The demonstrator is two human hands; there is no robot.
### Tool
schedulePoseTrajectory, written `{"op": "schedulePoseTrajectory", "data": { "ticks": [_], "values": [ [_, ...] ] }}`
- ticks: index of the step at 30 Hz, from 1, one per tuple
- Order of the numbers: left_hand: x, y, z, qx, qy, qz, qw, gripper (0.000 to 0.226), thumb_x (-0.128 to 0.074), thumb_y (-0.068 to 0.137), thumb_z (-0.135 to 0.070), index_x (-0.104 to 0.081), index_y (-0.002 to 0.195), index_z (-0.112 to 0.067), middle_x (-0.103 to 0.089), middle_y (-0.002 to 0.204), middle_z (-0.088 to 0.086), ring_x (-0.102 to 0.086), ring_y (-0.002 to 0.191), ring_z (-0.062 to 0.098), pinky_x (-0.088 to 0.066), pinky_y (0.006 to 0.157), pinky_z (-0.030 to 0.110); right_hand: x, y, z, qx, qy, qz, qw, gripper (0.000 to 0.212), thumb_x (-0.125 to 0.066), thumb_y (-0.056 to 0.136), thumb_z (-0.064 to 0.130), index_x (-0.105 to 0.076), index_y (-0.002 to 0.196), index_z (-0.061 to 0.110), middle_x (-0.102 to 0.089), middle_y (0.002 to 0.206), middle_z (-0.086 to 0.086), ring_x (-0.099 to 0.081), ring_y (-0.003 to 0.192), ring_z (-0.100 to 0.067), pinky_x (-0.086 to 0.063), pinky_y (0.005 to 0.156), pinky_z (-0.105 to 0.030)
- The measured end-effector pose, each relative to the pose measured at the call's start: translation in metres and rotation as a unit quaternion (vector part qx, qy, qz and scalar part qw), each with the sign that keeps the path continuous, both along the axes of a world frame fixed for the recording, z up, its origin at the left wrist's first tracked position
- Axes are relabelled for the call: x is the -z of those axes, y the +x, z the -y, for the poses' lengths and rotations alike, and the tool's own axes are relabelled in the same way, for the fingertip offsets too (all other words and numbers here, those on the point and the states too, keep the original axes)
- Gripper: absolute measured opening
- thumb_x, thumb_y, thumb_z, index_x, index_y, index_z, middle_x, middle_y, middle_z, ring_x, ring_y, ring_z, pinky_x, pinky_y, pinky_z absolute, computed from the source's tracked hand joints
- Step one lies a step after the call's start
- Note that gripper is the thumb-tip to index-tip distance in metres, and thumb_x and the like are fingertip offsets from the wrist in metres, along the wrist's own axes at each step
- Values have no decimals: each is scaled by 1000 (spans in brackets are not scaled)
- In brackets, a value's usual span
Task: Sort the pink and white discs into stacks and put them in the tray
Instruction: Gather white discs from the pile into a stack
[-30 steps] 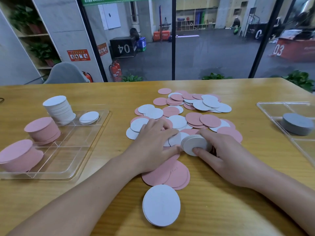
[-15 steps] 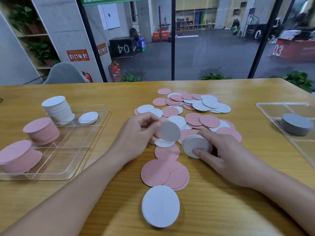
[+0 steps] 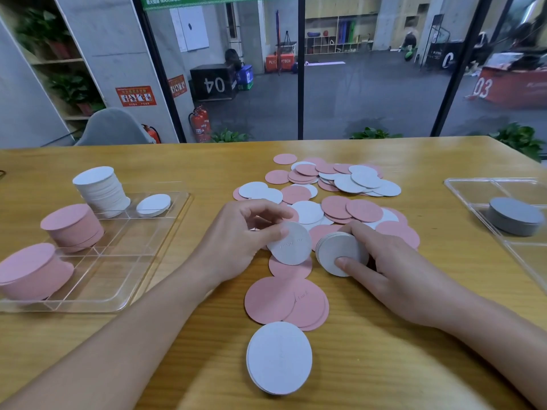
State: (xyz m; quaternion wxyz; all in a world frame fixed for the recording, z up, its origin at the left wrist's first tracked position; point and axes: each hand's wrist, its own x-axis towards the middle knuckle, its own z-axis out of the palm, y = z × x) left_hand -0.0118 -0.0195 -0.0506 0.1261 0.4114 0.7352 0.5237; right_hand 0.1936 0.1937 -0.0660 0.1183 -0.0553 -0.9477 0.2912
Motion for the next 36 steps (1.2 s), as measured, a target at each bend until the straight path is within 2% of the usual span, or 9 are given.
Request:
{"op": "schedulePoseTrajectory", "data": {
  "ticks": [6, 10, 13, 15, 18, 20, 22, 29, 36],
  "values": [
    [2, 12, -8, 38, 11, -21, 999, 9, -78, 101, -12, -83, 100, -19, -79, 100, -5, -69, 93, 18, -56, 81, 29, 4, 0, 1, 3, -18, -8, 1000, 19, -59, 108, 43, -49, 124, 41, -66, 97, 19, -61, 87, -9, -54, 77, -42],
    [6, 20, -13, 85, 16, 12, 996, 11, -71, 105, -6, -80, 104, -13, -77, 98, 6, -71, 80, 25, -62, 72, 48, 5, -2, 4, 4, 0, -20, 1000, 20, -60, 108, 38, -52, 125, 40, -64, 100, 23, -61, 92, -6, -51, 79, -31],
    [9, 25, -15, 122, 6, 14, 992, 20, -65, 107, 2, -81, 109, -10, -80, 100, 2, -78, 92, 30, -66, 92, 44, 4, -3, 6, 0, 24, -19, 1000, 20, -59, 108, 38, -52, 126, 44, -64, 100, 23, -60, 95, -5, -48, 79, -24],
    [9, 24, -14, 126, -15, -11, 992, 23, -66, 106, 1, -81, 112, -14, -81, 104, -2, -78, 99, 25, -64, 96, 38, 4, -3, 6, -1, 24, -16, 1000, 17, -59, 108, 39, -52, 123, 43, -64, 98, 22, -59, 93, -6, -49, 79, -26],
    [5, 14, -8, 43, -57, -113, 991, 17, -75, 102, -11, -81, 103, -27, -79, 99, -14, -72, 97, 8, -53, 82, 17, 5, -3, 5, 0, 17, -13, 1000, 10, -59, 108, 40, -50, 111, 40, -62, 91, 19, -58, 86, -9, -50, 74, -34],
    [2, 2, 0, -22, -100, -162, 982, 9, -82, 97, -25, -77, 95, -32, -74, 92, -14, -67, 87, 6, -47, 73, 15, 4, -3, 5, -2, 13, -15, 1000, 10, -59, 108, 40, -49, 110, 39, -62, 89, 19, -58, 85, -9, -49, 71, -31],
    [3, -8, 5, -58, -148, -194, 968, 15, -86, 92, -40, -73, 92, -32, -71, 89, -12, -63, 84, 7, -48, 69, 17, 3, -3, 4, -2, 10, -13, 1000, 10, -60, 107, 40, -51, 112, 38, -62, 89, 19, -58, 85, -10, -48, 71, -29],
    [8, -6, 4, -38, -223, -227, 947, 42, -80, 86, -68, -76, 117, -41, -62, 98, -15, -63, 92, 2, -57, 81, 35, 5, -4, 3, -2, 5, -17, 1000, 11, -60, 107, 42, -53, 115, 39, -65, 92, 19, -61, 86, -10, -50, 73, -31],
    [8, 2, 0, -28, -257, -244, 935, 55, -67, 91, -78, -65, 138, -52, -44, 105, -18, -43, 109, 7, -50, 91, 33, 6, -4, 3, 0, 1, -15, 1000, 15, -60, 107, 42, -54, 120, 40, -66, 94, 19, -62, 89, -10, -50, 75, -29]
  ]
}}
